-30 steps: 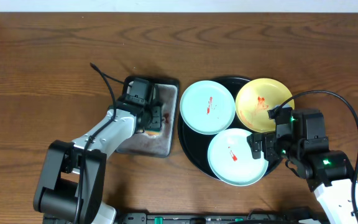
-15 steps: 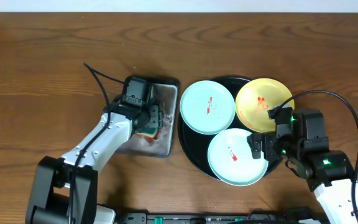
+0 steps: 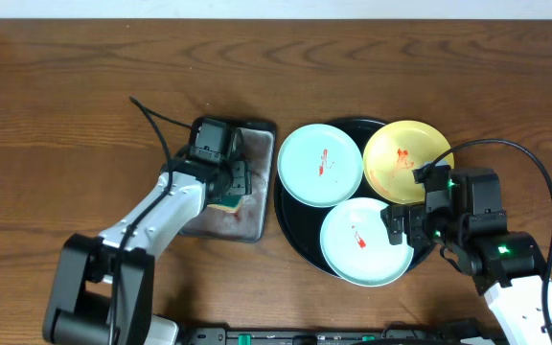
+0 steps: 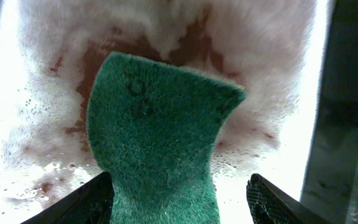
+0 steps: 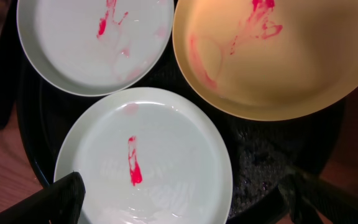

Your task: Clean dirty plates on tray and stack at the side

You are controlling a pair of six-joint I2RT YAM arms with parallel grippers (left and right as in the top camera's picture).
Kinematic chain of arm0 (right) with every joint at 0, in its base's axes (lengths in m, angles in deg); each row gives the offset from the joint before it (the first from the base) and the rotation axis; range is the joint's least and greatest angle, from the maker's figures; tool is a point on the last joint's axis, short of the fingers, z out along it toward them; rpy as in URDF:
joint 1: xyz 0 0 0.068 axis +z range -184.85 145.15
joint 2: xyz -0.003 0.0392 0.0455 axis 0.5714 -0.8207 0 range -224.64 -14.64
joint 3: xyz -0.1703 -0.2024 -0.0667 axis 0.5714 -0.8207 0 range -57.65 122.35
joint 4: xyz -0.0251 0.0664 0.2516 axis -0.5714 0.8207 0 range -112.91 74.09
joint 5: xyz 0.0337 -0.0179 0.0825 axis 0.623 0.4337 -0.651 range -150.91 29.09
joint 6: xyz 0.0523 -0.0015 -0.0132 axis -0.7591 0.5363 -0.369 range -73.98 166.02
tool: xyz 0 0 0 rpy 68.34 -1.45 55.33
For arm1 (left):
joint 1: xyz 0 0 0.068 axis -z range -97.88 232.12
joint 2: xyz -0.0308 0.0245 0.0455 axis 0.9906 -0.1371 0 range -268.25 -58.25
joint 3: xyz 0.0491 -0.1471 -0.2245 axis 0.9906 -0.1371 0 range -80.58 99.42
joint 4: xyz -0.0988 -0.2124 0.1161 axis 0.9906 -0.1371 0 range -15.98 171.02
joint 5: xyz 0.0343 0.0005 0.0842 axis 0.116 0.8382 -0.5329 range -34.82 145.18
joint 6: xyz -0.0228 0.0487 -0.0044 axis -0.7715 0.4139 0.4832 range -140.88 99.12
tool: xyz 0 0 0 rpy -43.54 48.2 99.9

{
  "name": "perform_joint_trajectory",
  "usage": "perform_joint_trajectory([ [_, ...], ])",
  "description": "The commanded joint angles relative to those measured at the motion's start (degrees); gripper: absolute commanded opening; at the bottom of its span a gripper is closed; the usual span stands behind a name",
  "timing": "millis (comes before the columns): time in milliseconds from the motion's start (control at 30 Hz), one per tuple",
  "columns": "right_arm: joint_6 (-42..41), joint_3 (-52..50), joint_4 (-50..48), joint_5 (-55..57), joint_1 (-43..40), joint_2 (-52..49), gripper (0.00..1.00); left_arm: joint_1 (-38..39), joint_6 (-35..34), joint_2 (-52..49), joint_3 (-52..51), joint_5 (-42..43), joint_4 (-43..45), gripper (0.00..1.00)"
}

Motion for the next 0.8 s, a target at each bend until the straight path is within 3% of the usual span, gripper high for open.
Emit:
perform_joint_trajectory([
  [0,-0.5,1.0,-0.1,-0.5,-0.4,0.1,0.99,-0.1,-0.3,-3.0,0.3,-0.9,0.0,0.67],
  [100,-0.5,1.0,-0.1,-0.5,-0.4,0.1,0.99,-0.1,-0.3,-4.5,0.3,-0.9,-0.1,0.64],
  [133,-0.5,1.0,-0.1,-0.5,-0.4,0.1,0.99,-0.1,-0.3,-4.9,0.3,-0.9,-0.1,0.59],
  [267,-0.5,1.0,-0.1,-0.5,-0.4,0.1,0.99,-0.1,-0.3,-5.3,0.3,-0.9,-0.1,0.21],
  [333,-0.5,1.0,-0.1,-0.5,-0.4,0.1,0.99,-0.1,-0.3,-4.9,0.3,-0.9,-0.1,0.08],
  [767,-1.1,0.7,0.6,3.4,-0.4,-3.3,0.99,-0.2,-0.3,7.7,0.3,1.8,-6.2,0.08],
])
